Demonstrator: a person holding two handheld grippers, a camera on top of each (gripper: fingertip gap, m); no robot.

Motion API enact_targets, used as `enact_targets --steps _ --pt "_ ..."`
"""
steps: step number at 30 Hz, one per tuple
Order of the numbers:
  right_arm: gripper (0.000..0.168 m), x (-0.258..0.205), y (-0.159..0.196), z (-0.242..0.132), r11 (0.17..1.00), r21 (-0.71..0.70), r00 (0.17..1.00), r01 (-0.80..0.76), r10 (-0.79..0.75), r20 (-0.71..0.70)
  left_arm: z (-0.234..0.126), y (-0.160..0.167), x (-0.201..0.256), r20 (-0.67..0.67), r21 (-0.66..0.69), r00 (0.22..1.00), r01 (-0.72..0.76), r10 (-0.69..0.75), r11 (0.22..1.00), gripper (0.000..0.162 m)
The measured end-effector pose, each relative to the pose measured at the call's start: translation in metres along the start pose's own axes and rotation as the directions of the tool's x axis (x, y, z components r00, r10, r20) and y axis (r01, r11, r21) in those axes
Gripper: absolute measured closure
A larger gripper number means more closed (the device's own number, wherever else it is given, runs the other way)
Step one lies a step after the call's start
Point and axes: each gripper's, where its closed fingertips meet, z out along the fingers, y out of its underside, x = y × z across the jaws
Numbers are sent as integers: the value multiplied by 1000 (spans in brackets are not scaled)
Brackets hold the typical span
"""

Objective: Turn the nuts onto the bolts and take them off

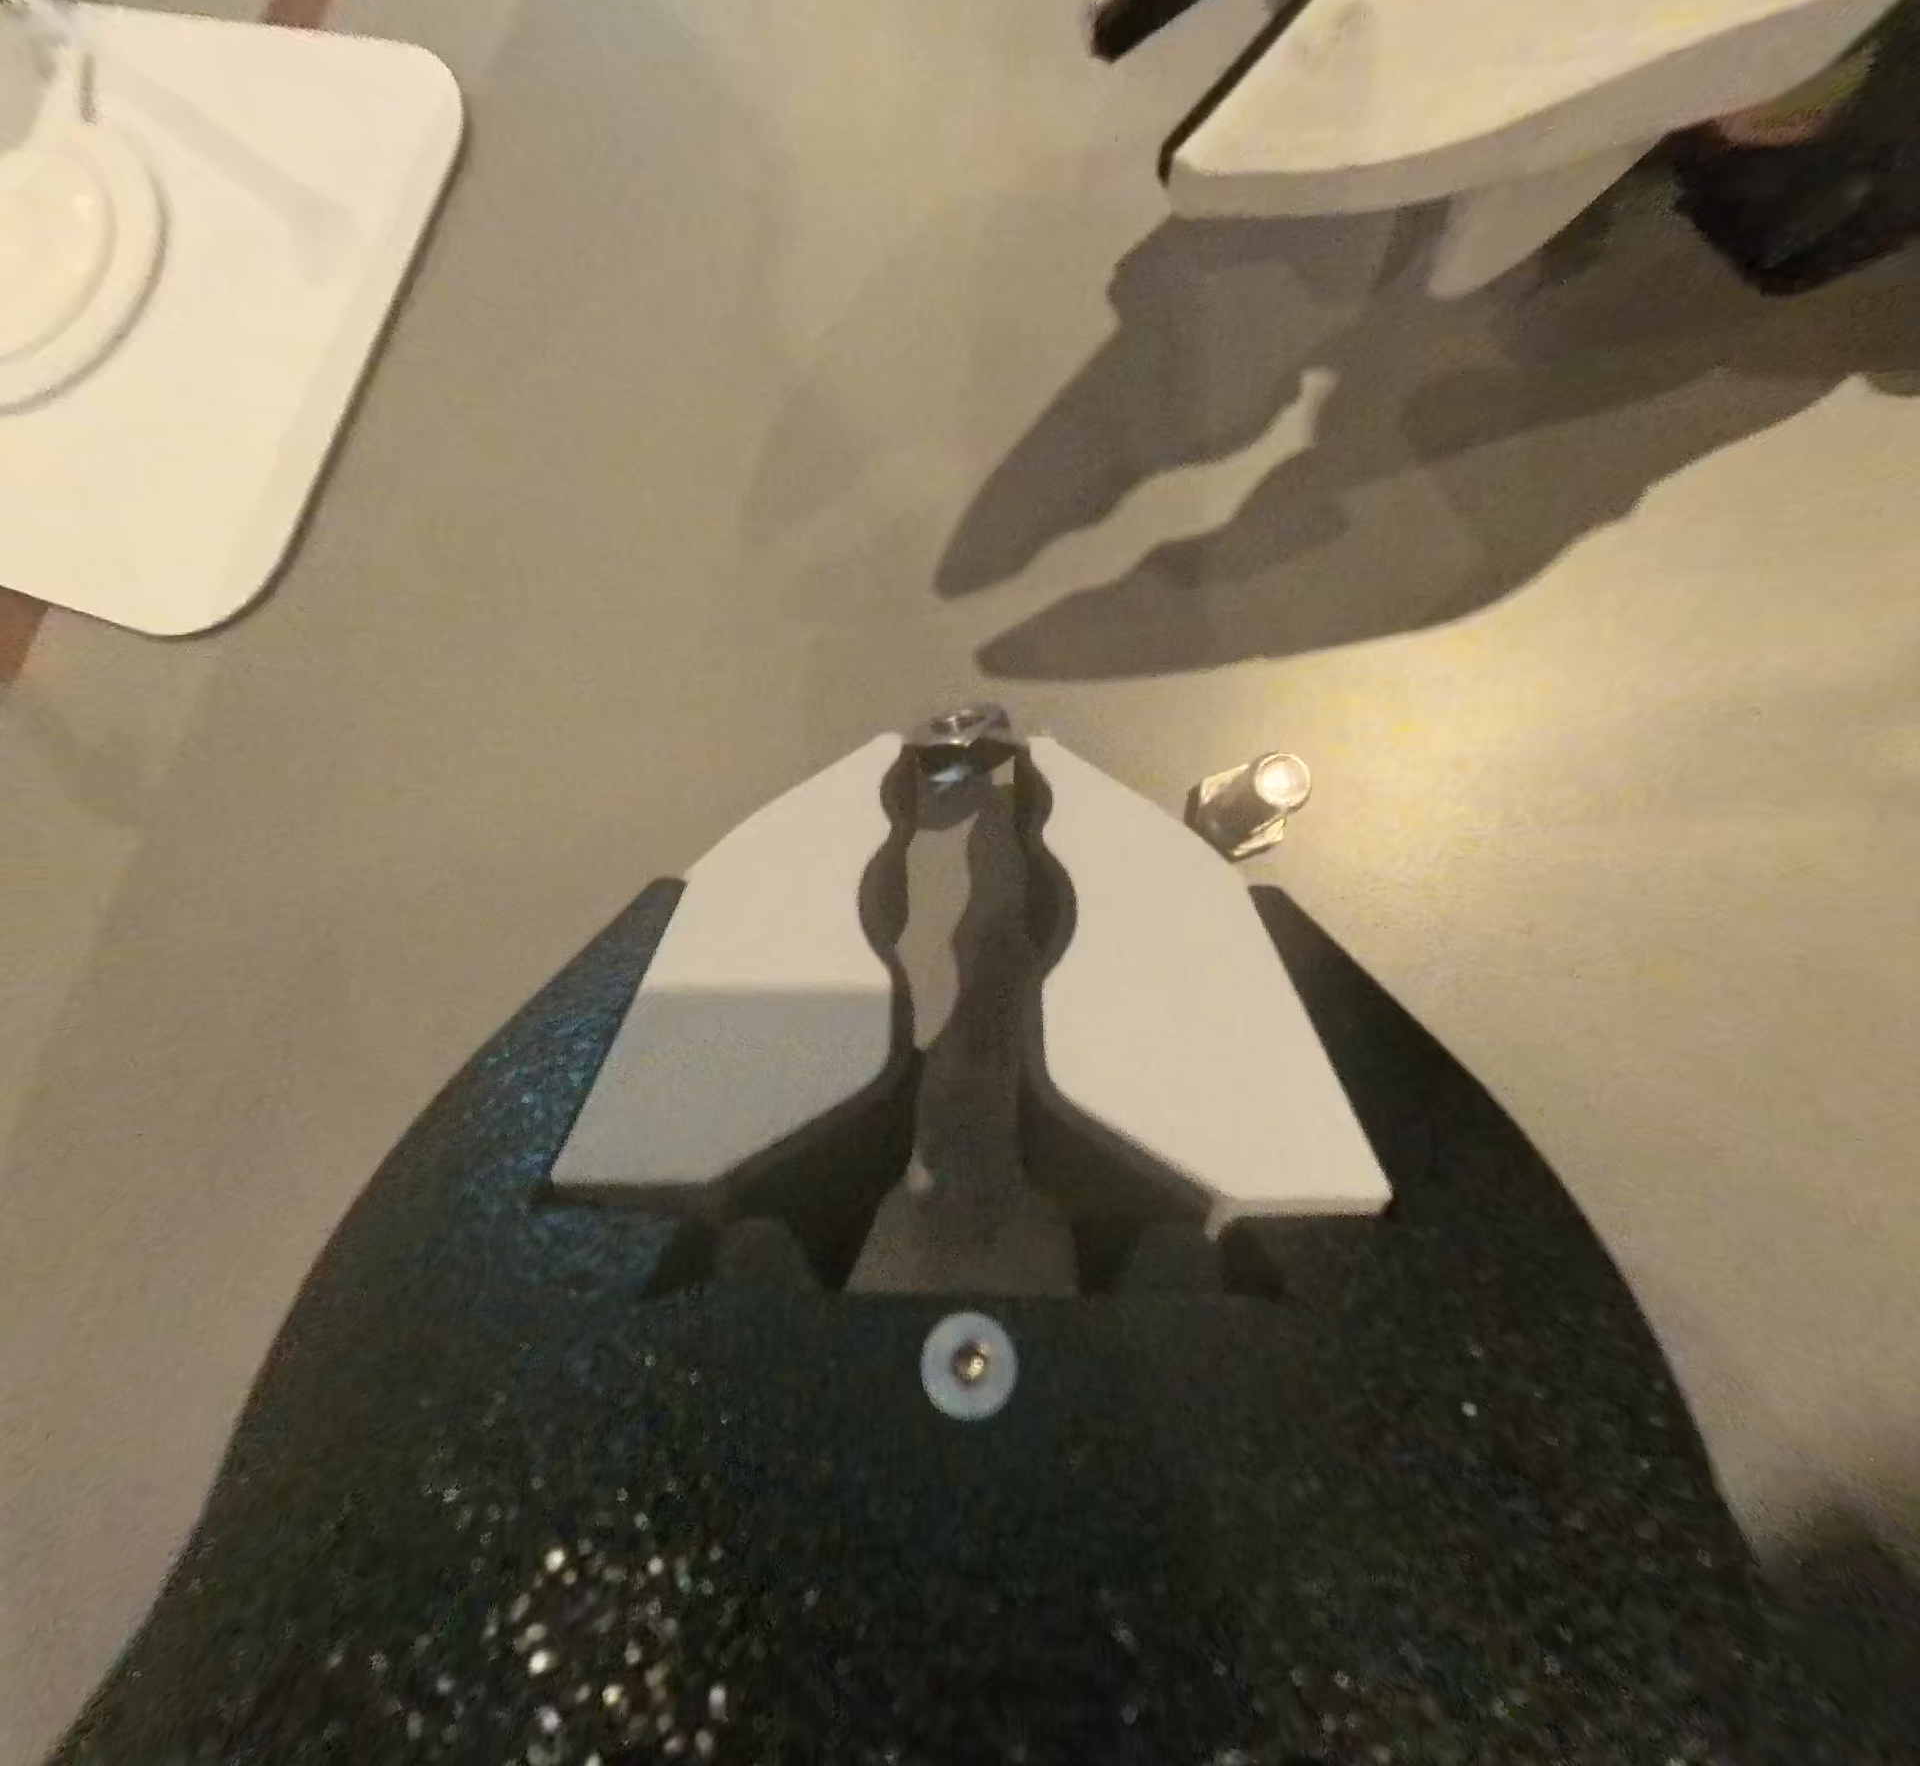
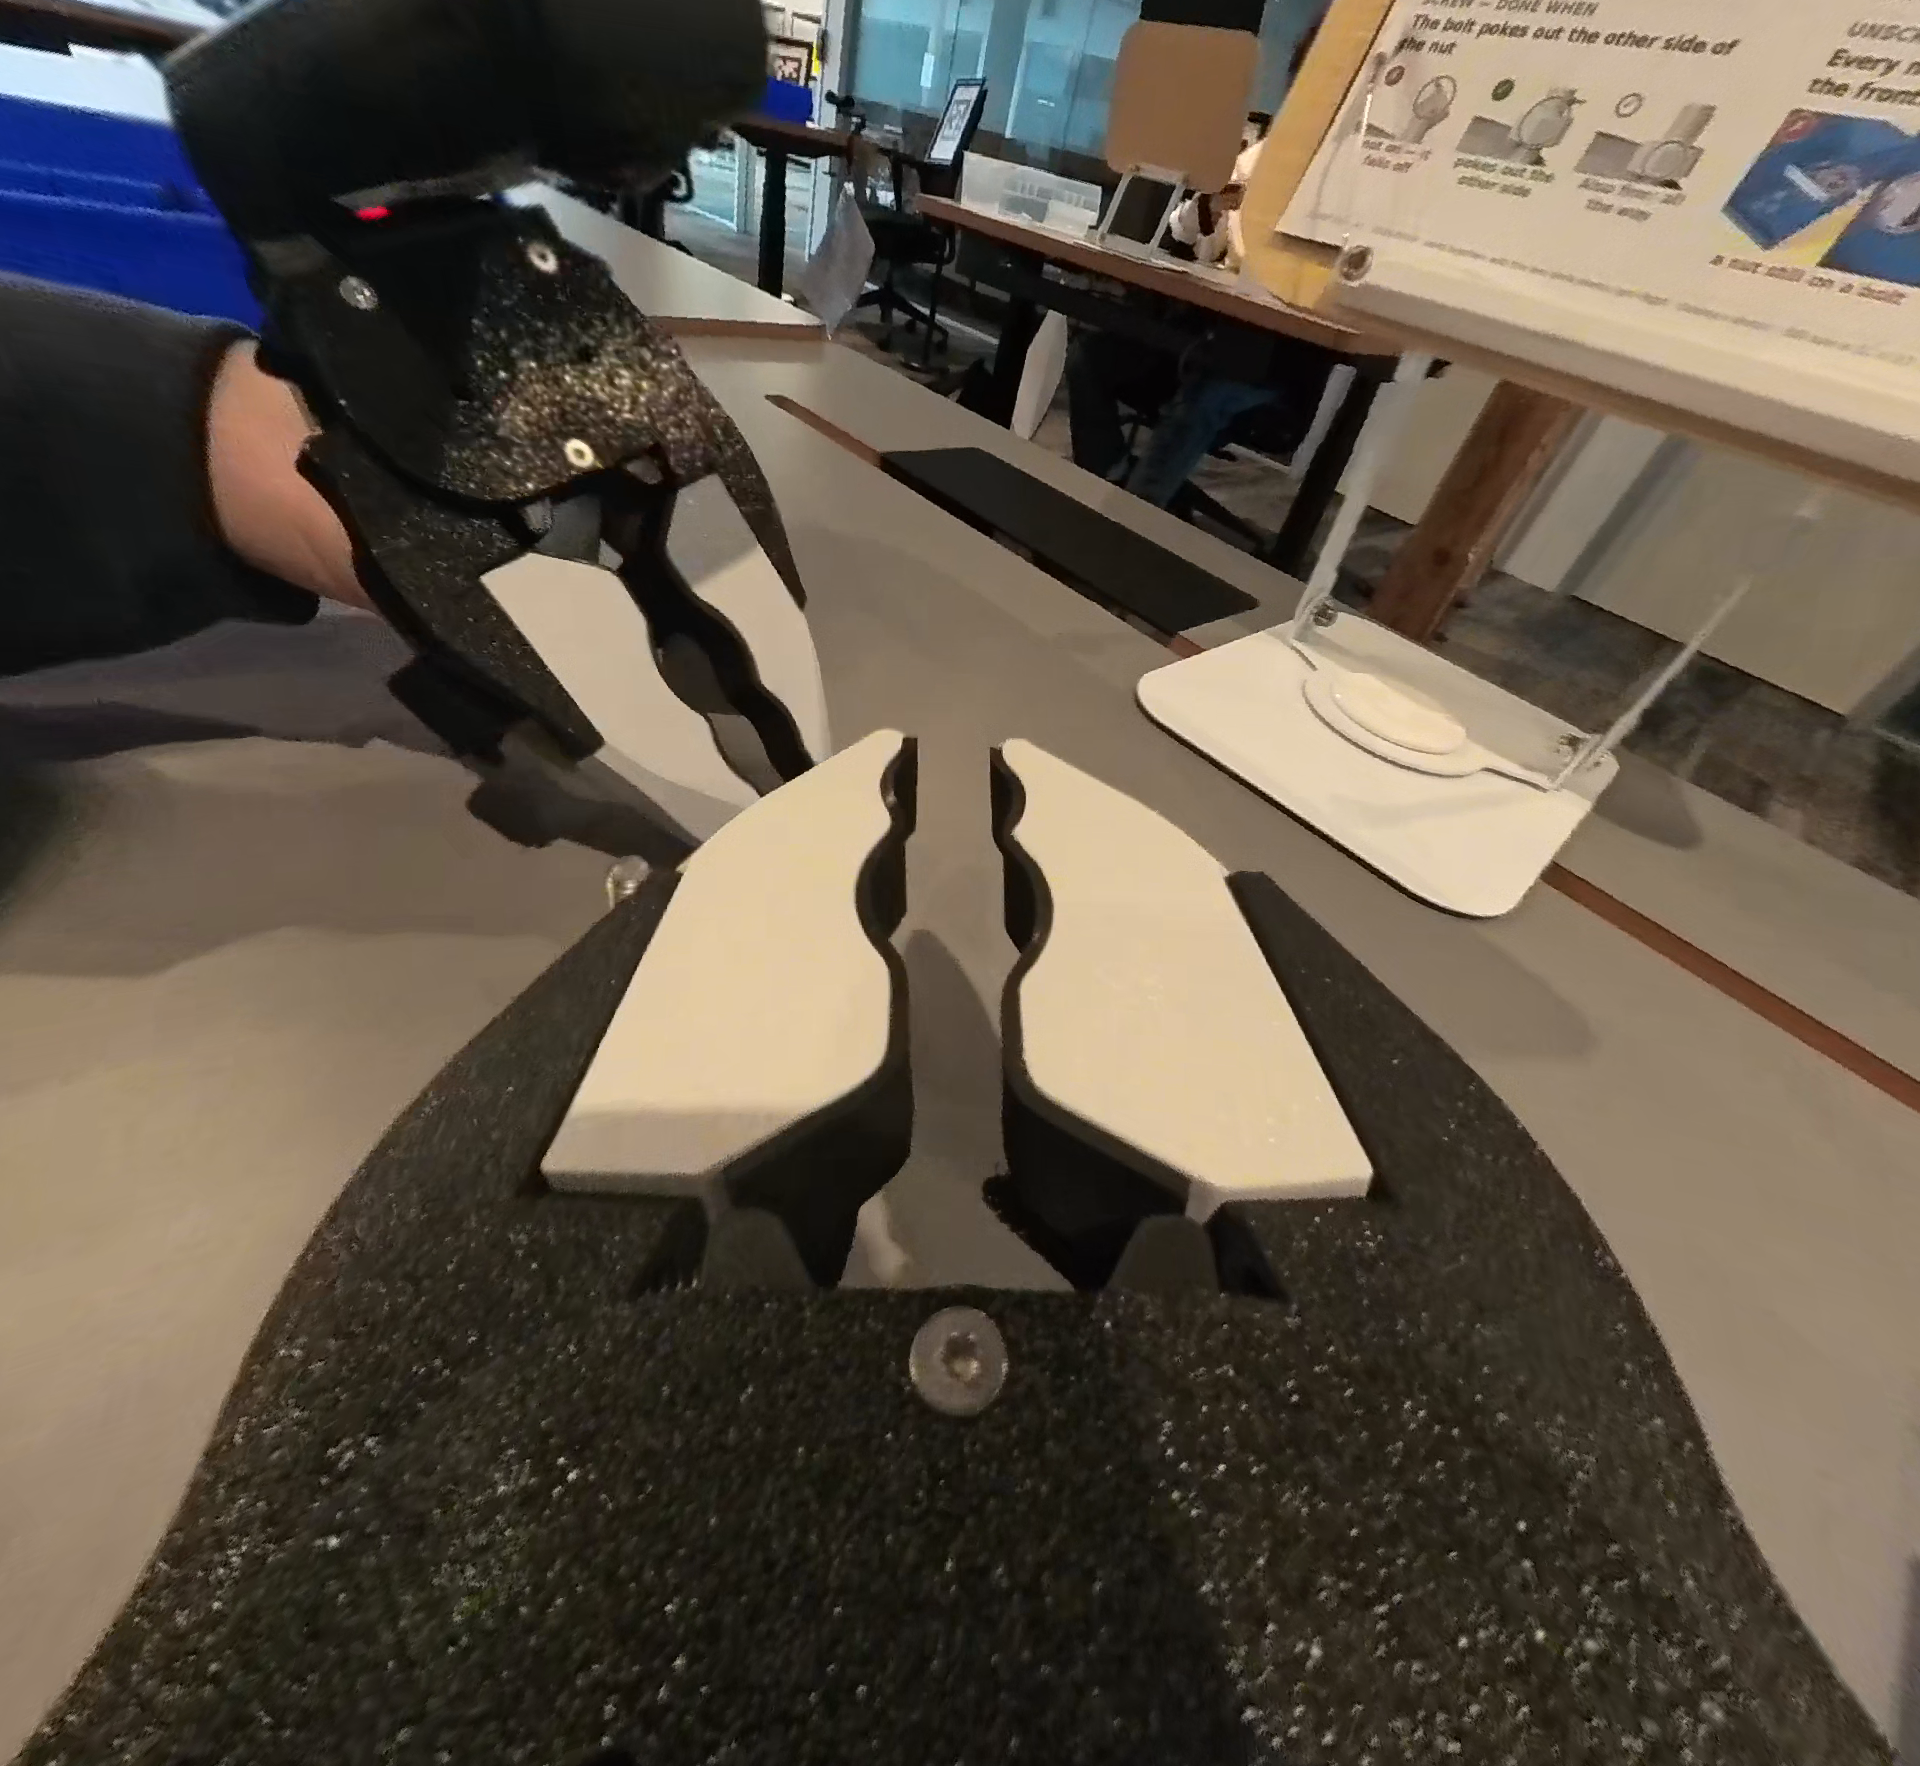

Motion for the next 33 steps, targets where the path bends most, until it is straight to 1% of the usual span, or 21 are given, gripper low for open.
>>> enact_targets --steps 4,8,9,11,15,16,18,20,21,23,24,26,28,30,33 --pt "155 -5 5 3 999 -31 999 32 -31 14 5 3 6 -36 4 999 15 -15 1000 145" --pt "155 -8 8 5 998 -53 999 44 -43 32 6 10 5 -17 -6 999 37 -37 999 143" --pt "155 -9 9 6 997 -58 998 45 -43 36 5 10 5 -8 2 999 43 -43 999 140" --pt "155 -11 11 7 997 -72 998 42 -39 46 0 9 0 34 31 998 47 -48 998 135" --pt "155 -16 13 9 995 -93 996 46 -39 75 -18 15 -14 182 57 983 20 -30 998 130" --pt "156 -18 14 9 994 -96 996 50 -42 83 -23 16 -12 196 71 980 18 -31 997 131" --pt "156 -20 14 10 993 -101 994 58 -48 98 -31 12 -3 179 130 983 13 -36 991 136" --pt "154 -28 13 9 994 -89 988 63 -50 145 -38 6 13 132 216 991 -34 5 976 141" --pt "153 -36 11 9 996 -72 979 61 -46 200 -40 6 18 126 232 992 -56 27 971 141" --pt "153 -54 12 7 995 -83 948 56 -27 316 -43 12 17 186 213 981 -95 55 972 140" --pt "150 -58 15 7 992 -106 940 67 -27 339 -45 14 15 221 200 973 -117 72 973 140" --pt "146 -61 23 11 983 -154 939 98 -40 341 -49 16 17 258 195 962 -143 90 970 139" --pt "138 -67 29 13 972 -199 934 128 -50 355 -50 17 23 247 200 966 -131 80 971 138" --pt "136 -73 37 16 955 -263 925 141 -32 378 -50 19 29 206 208 977 -94 50 974 135" --pt "147 -75 45 19 936 -305 927 176 -53 370 -51 16 34 152 251 988 -43 4 967 130"
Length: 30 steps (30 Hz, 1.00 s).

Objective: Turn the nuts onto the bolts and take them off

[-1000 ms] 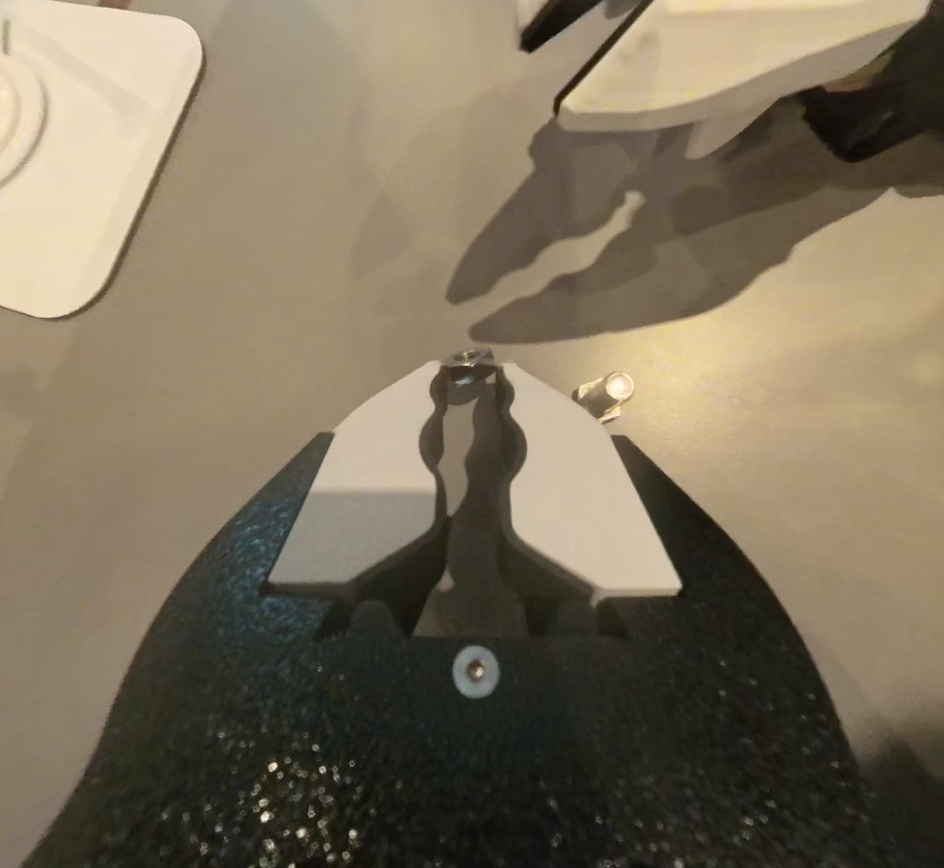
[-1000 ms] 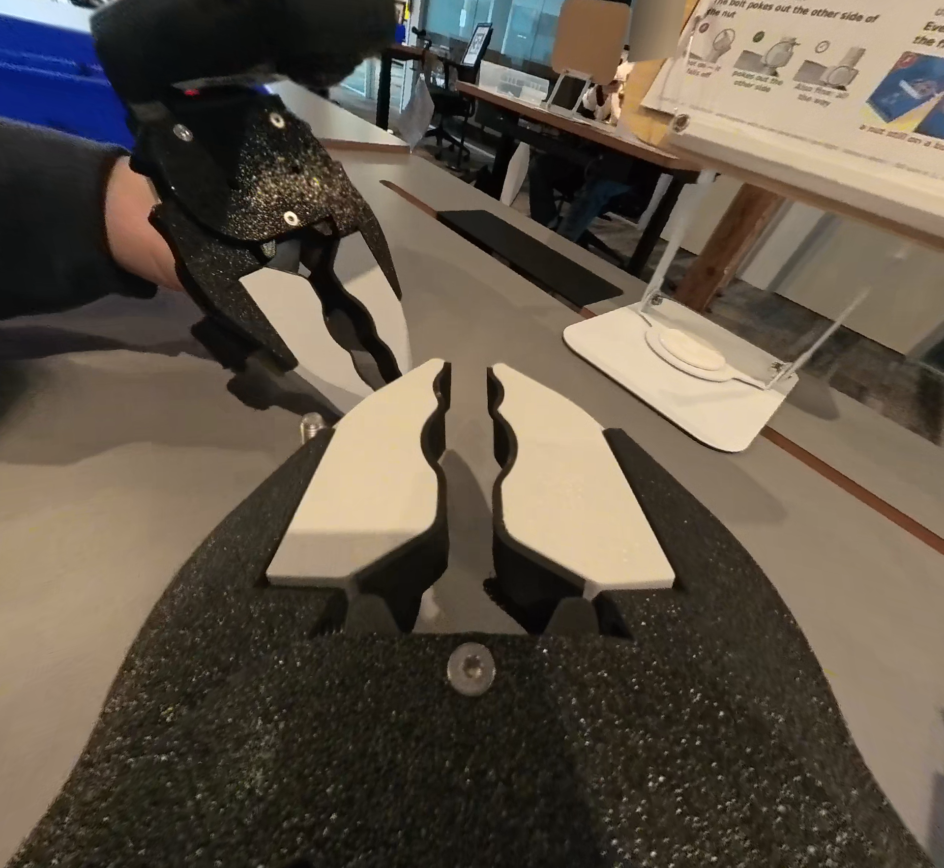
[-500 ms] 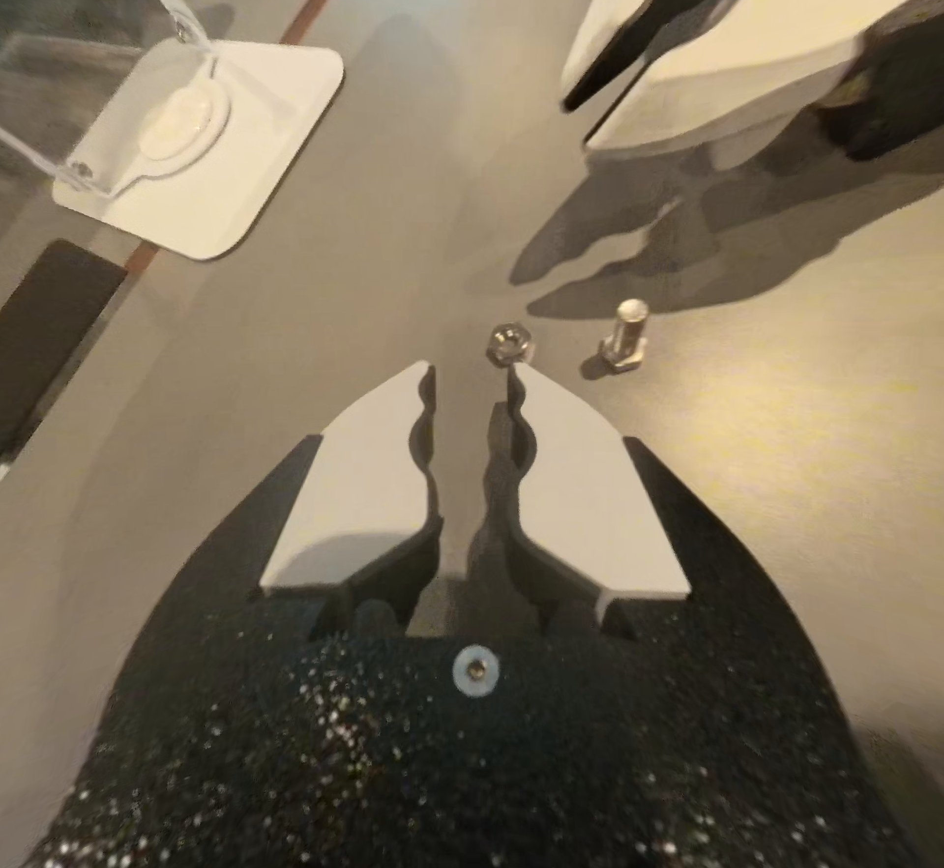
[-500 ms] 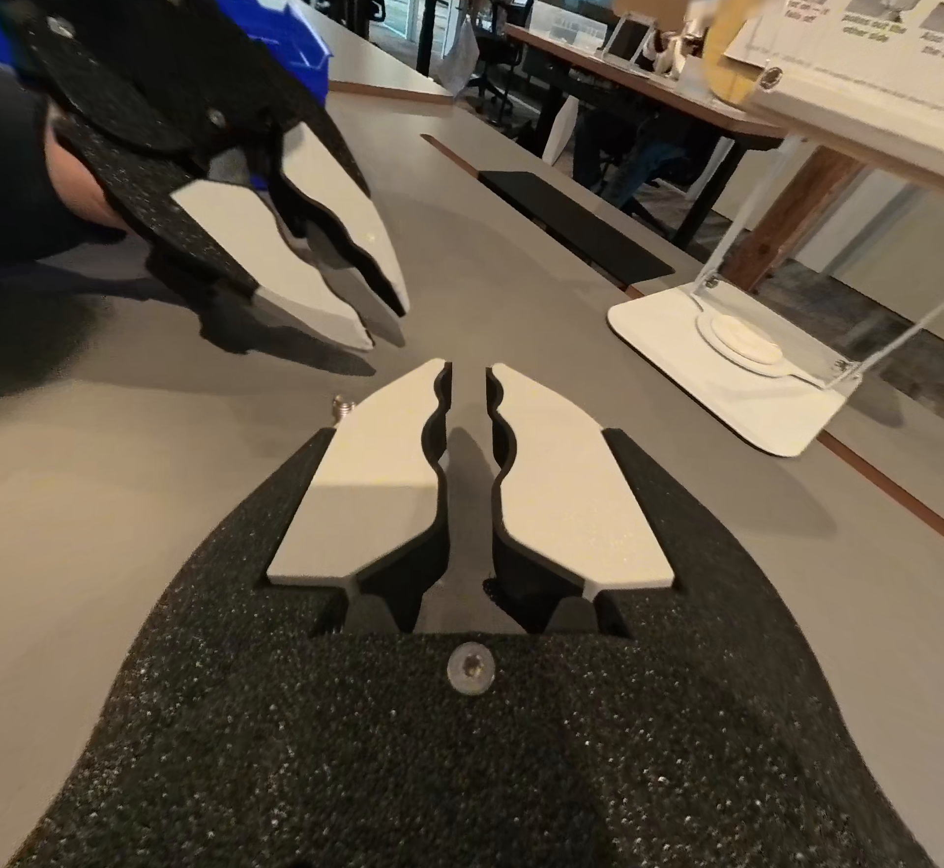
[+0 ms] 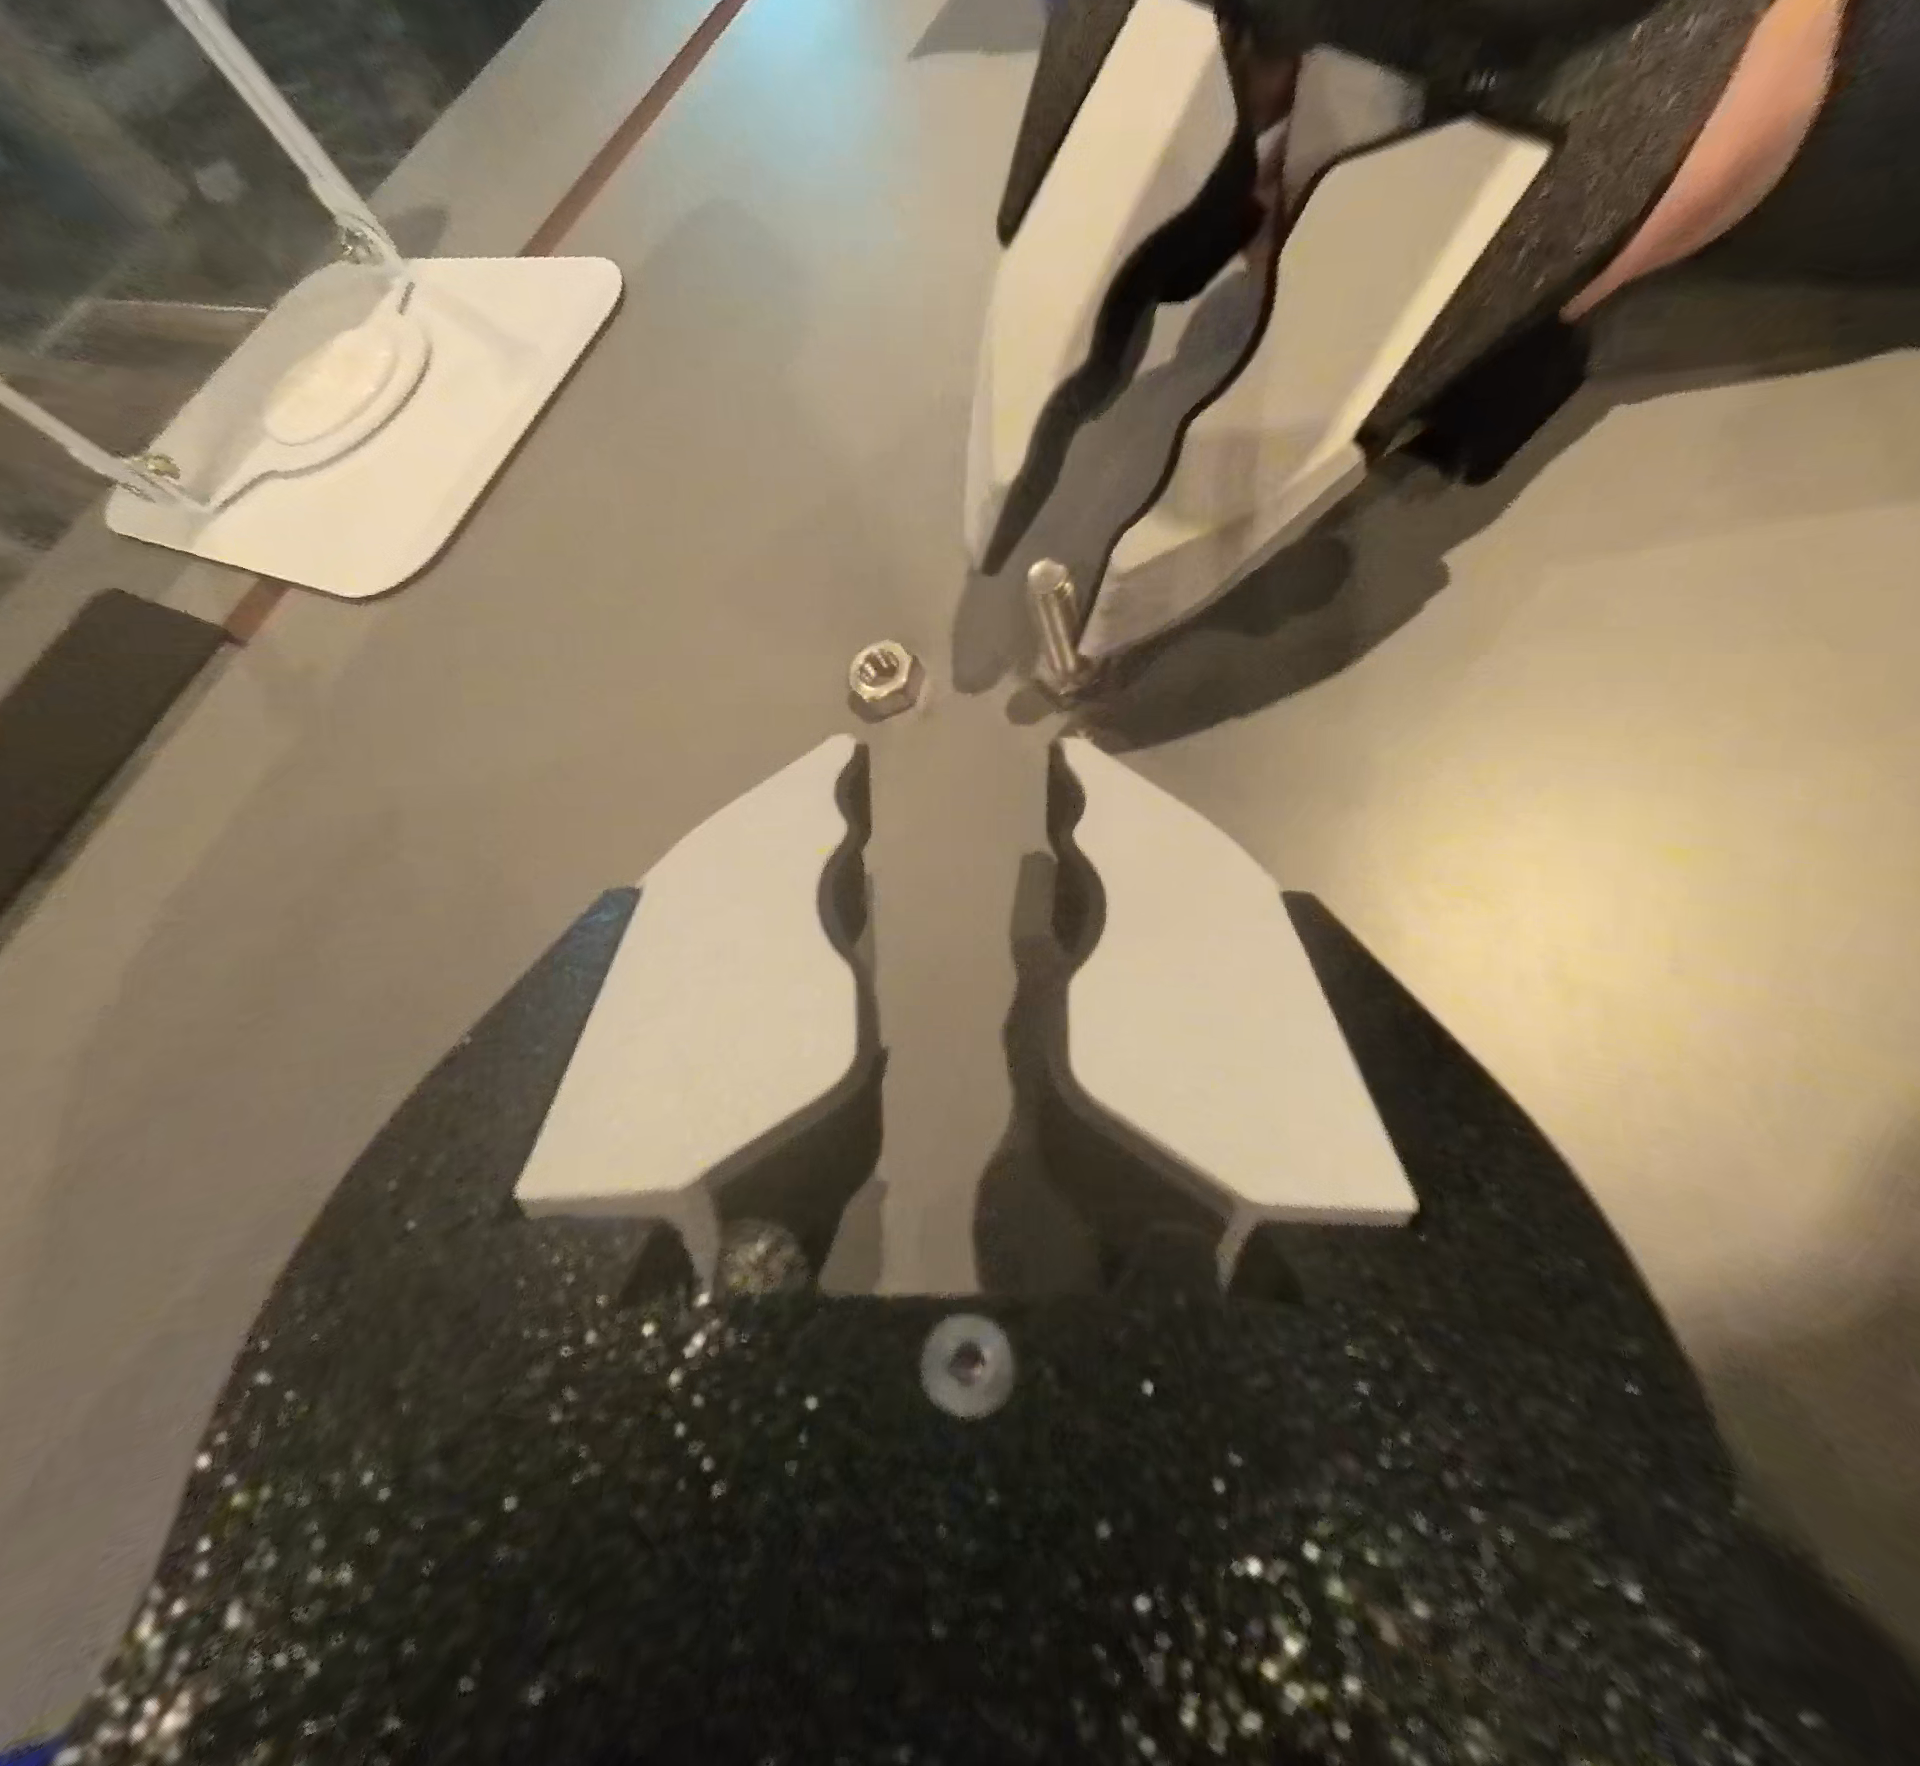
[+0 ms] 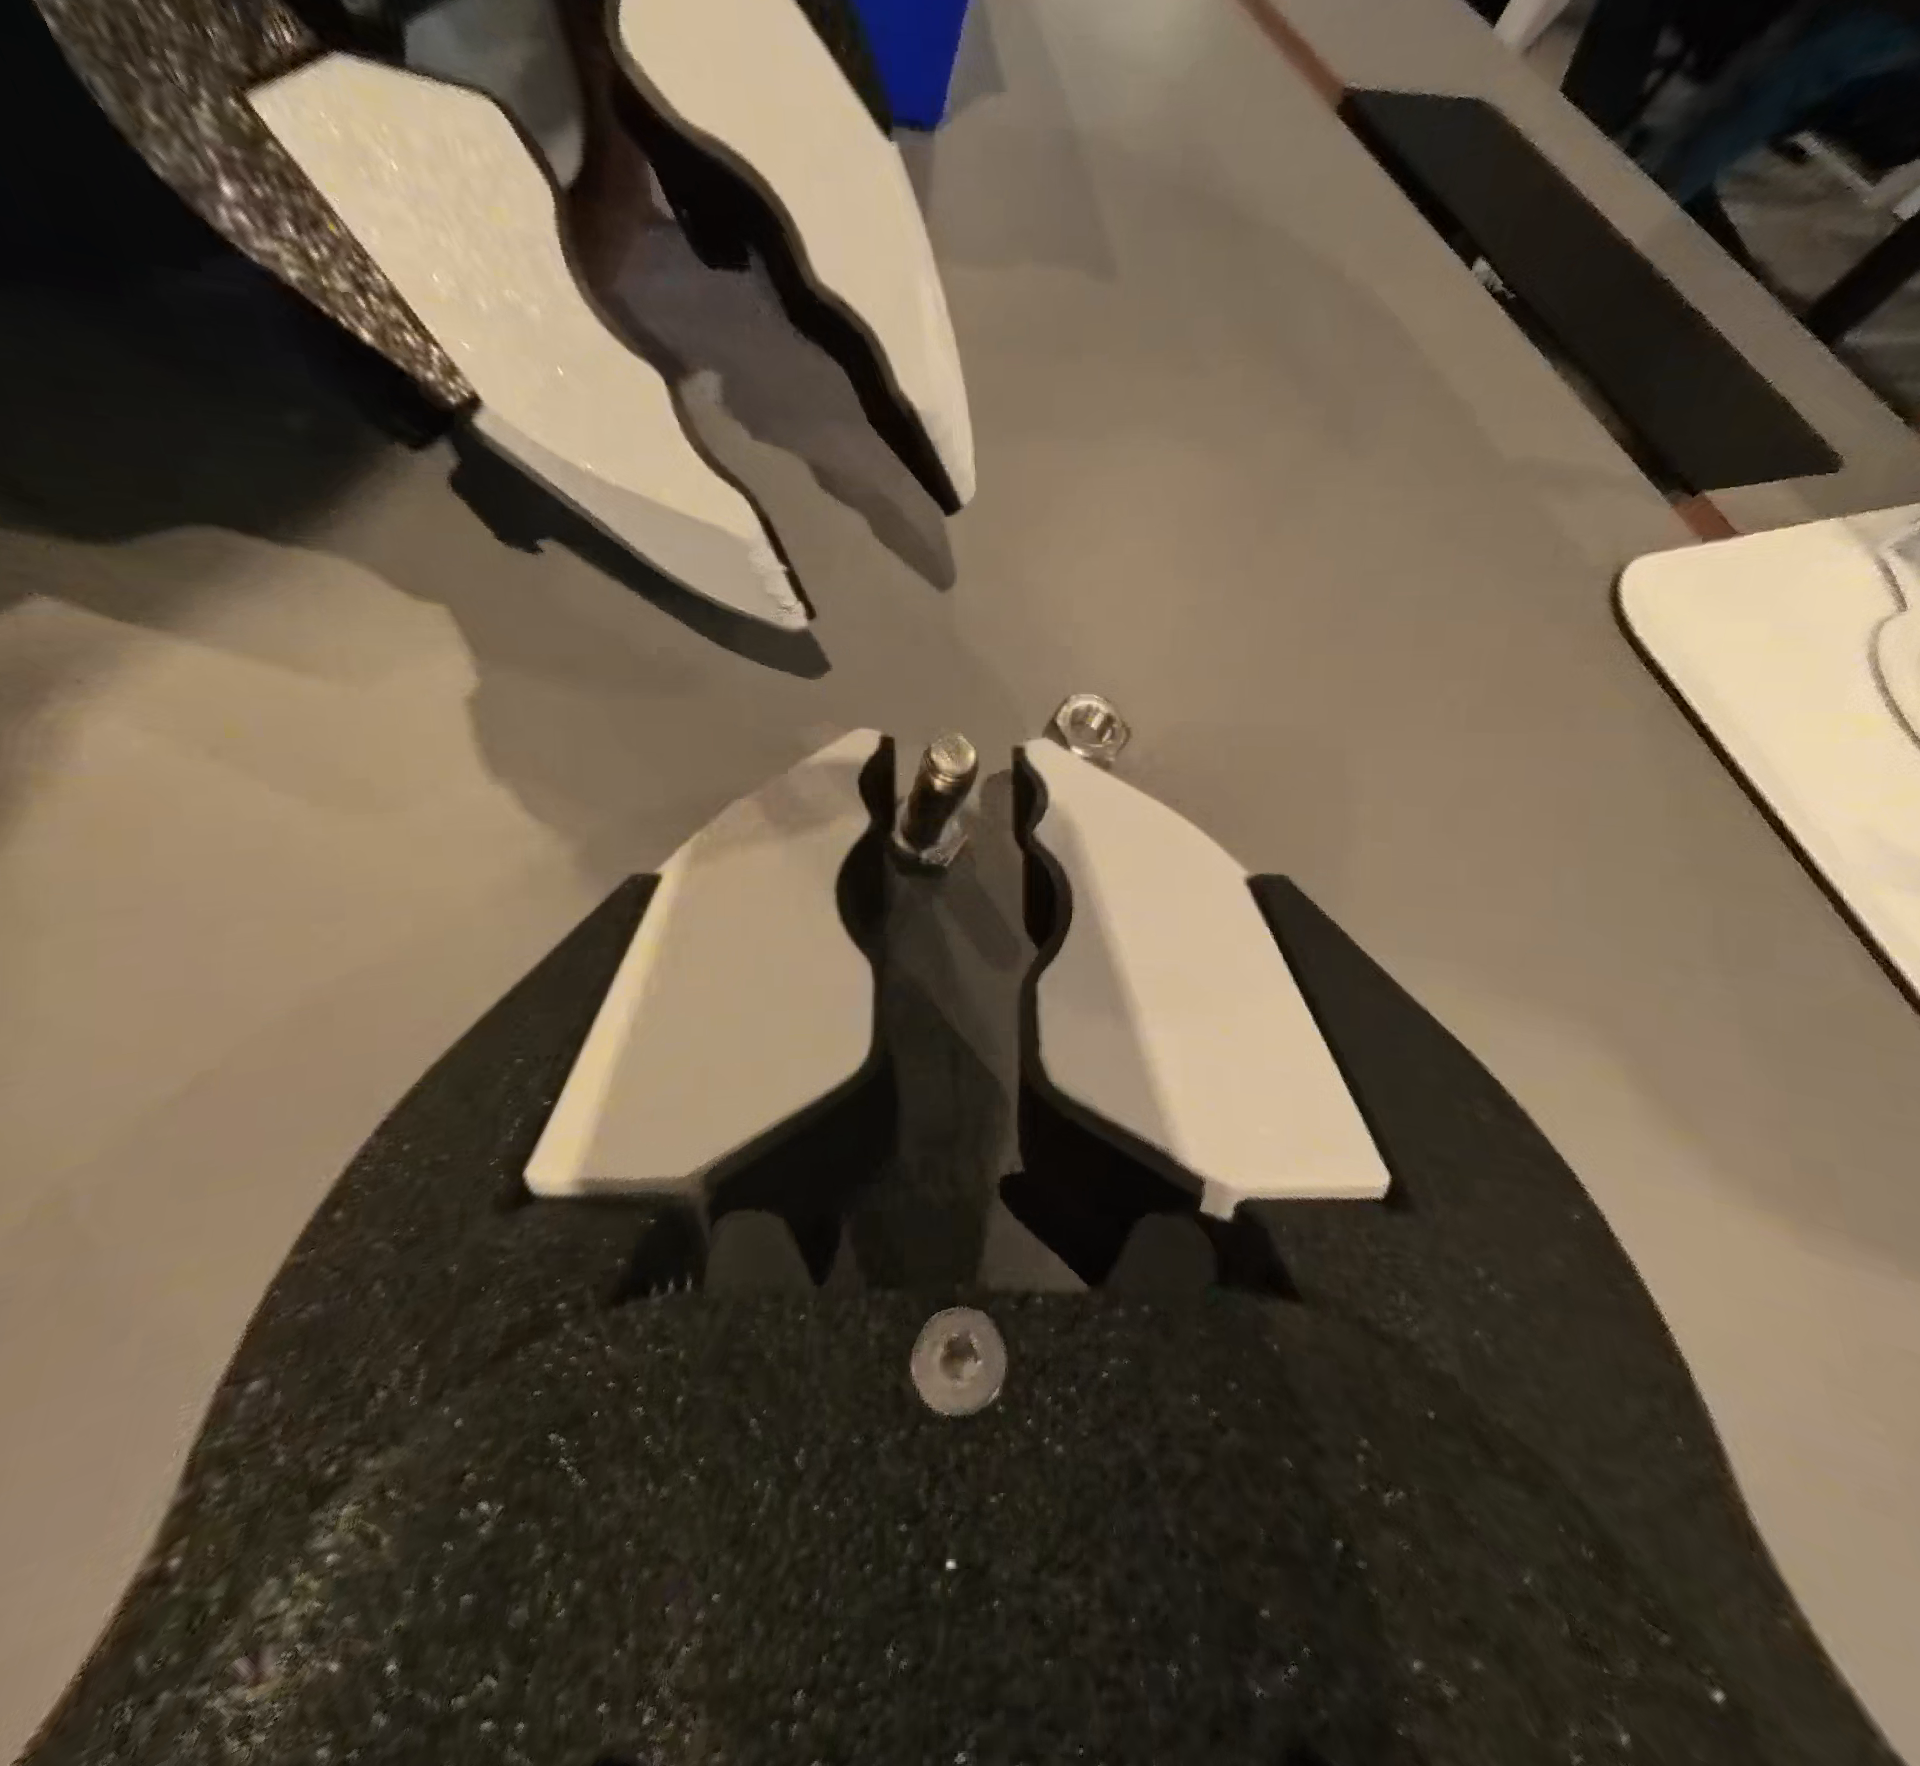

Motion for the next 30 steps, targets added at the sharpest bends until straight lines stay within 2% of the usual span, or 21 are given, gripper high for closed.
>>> enact_targets --steps 3,8,12,27,30 --pt "157 0 0 1 1000 -5 1000 7 -7 -8 -2 -2 2 -30 29 998 55 -54 998 122" --pt "157 0 -2 1 1000 -1 999 13 -13 -32 -1 4 9 -65 15 995 83 -81 996 106" --pt "157 -4 -10 4 999 31 999 8 -7 -31 -1 6 12 -55 5 996 71 -71 997 107" --pt "157 -18 -25 33 995 15 995 100 -100 -15 -5 16 0 -10 -5 995 94 -94 996 107" --pt "141 -15 -32 27 992 80 994 98 -94 -54 -6 16 -2 12 3 996 85 -85 996 105"
